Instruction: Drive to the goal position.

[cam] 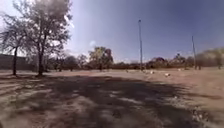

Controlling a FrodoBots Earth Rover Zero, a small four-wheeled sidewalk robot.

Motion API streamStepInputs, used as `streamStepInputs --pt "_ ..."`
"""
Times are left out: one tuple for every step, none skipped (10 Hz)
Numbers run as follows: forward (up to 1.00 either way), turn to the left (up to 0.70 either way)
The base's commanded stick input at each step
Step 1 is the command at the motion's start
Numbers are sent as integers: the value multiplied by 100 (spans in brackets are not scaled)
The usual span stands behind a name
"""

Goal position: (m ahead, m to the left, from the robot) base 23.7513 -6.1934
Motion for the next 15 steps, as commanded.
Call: streamStepInputs --pt "50 0" --pt "50 0" --pt "50 0" --pt "50 0" --pt "50 0" --pt "50 0" --pt "50 0" --pt "50 0" --pt "50 0" --pt "50 0" --pt "50 0" --pt "50 0" --pt "50 0" --pt "50 0" --pt "50 0"
